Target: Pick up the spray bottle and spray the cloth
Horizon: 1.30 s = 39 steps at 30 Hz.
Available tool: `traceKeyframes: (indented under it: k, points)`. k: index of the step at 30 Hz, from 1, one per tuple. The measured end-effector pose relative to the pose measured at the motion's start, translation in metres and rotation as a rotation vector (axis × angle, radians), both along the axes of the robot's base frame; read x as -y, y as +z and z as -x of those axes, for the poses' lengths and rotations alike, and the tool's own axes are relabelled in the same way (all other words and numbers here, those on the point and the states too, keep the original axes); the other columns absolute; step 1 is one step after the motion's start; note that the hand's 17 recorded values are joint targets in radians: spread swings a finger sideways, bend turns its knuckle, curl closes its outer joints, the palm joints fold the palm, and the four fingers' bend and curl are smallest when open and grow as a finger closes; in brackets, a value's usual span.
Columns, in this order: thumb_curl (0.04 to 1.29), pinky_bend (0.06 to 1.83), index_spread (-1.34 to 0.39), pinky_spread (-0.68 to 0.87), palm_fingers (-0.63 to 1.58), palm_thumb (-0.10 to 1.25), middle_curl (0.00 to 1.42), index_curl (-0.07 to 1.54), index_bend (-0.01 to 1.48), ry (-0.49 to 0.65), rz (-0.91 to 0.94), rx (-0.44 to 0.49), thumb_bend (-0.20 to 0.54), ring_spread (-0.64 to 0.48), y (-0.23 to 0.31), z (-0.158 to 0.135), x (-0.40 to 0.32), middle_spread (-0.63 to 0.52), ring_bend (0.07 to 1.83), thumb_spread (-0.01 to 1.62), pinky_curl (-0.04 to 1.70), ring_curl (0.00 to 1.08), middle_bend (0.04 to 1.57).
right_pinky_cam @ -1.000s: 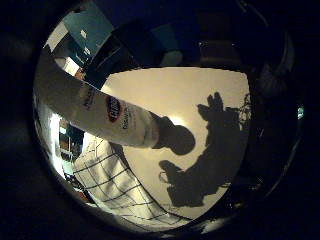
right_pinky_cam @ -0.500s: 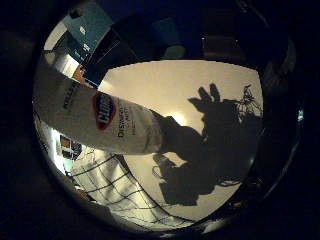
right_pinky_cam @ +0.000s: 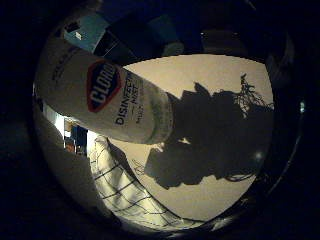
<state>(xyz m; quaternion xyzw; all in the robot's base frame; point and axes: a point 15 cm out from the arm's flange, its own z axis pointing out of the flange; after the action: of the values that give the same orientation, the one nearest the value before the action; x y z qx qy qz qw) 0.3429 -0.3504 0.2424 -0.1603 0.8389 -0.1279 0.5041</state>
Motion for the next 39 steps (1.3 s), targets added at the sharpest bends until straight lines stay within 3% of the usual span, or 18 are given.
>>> traceKeyframes:
  k: [7,14,24,32,39]
  points:
    - [0.39,1.07,-0.3,-0.39,1.36,1.06,0.64,0.69,0.78,0.102,-0.054,0.093,-0.007,-0.21,0.016,-0.012,-0.026,-0.18,1.19,1.17,0.44,0.49,1.01]
    - [0.51,1.18,-0.23,-0.3,1.32,1.11,0.63,0.69,0.95,0.275,-0.027,0.185,-0.013,-0.18,0.056,-0.019,-0.057,-0.14,1.3,1.06,0.52,0.52,1.14]
    - [0.65,1.24,-0.22,-0.25,1.28,1.08,0.61,0.67,1.04,0.675,0.155,0.057,-0.015,-0.18,0.11,-0.012,-0.129,-0.11,1.38,0.95,0.6,0.53,1.23]
    - [0.7,1.24,-0.22,-0.25,1.27,1.06,0.59,0.66,1.06,1.061,0.284,-0.169,-0.014,-0.18,0.131,0.001,-0.201,-0.11,1.4,0.93,0.63,0.52,1.26]
    - [0.74,1.22,-0.22,-0.23,1.26,1.05,0.58,0.65,1.07,1.303,0.461,-0.379,-0.016,-0.18,0.135,0.011,-0.242,-0.1,1.41,0.93,0.65,0.52,1.28]
